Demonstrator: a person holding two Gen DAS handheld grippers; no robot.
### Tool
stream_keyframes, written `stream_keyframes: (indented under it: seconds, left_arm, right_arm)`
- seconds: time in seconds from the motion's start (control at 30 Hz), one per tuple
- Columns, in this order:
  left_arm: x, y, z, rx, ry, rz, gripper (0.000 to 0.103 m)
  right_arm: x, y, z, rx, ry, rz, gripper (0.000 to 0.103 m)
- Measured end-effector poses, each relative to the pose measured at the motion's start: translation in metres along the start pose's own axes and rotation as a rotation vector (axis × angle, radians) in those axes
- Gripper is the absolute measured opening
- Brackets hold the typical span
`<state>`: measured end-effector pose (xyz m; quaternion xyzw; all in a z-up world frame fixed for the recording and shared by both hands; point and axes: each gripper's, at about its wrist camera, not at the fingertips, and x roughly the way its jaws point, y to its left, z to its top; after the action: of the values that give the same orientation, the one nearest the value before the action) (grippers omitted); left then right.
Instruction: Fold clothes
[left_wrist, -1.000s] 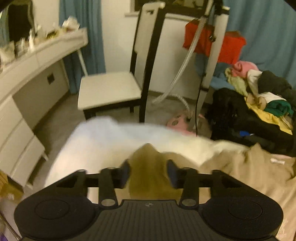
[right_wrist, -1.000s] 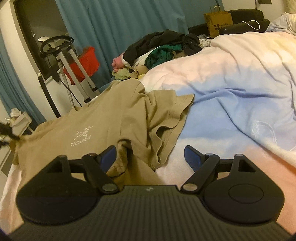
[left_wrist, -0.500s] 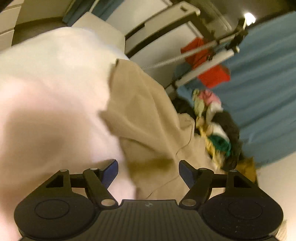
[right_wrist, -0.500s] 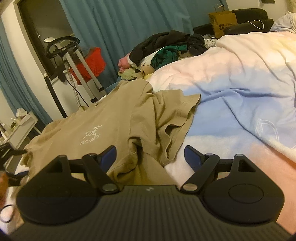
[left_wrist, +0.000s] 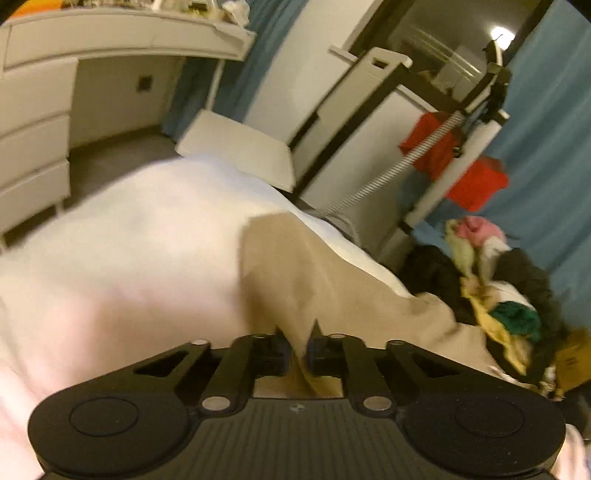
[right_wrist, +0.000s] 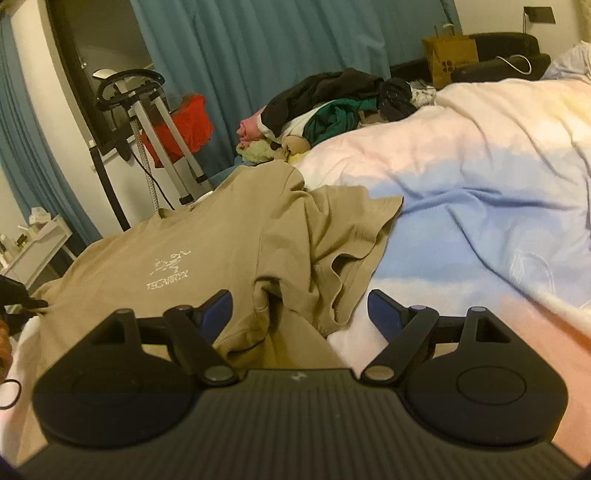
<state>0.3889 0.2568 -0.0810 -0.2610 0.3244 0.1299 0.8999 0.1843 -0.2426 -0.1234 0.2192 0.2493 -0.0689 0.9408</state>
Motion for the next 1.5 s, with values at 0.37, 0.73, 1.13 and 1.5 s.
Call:
stream_keyframes:
  seconds: [0.37,0.73,1.13,1.5]
  left_arm:
    - [-0.091,-0.033,-0.052,0.343,-0.056,0.020,0.079]
    - [-0.241,-0.072,-0.187,0.372,-0.062,-0.218,0.098]
    - [-0.276,-0.088,-0.263,0.636,-0.162,-0.301,0.101]
    - [-0.202,-0.086,-0.243,0.452,-0.009,-0.316,0.102]
  right_arm:
    - [-0.006,0.002,0.004,-0.001,-0.029,0.014,0.082]
    - [-0.050,0.008,0.002,-0.061,-0.074,0.058,0.082]
    - [-0.051,-0.041,0.010,0.222,0.005,0.047,0.082]
    - [0.077,-0.091,0.044,0.407,0.028,0.053,0.076]
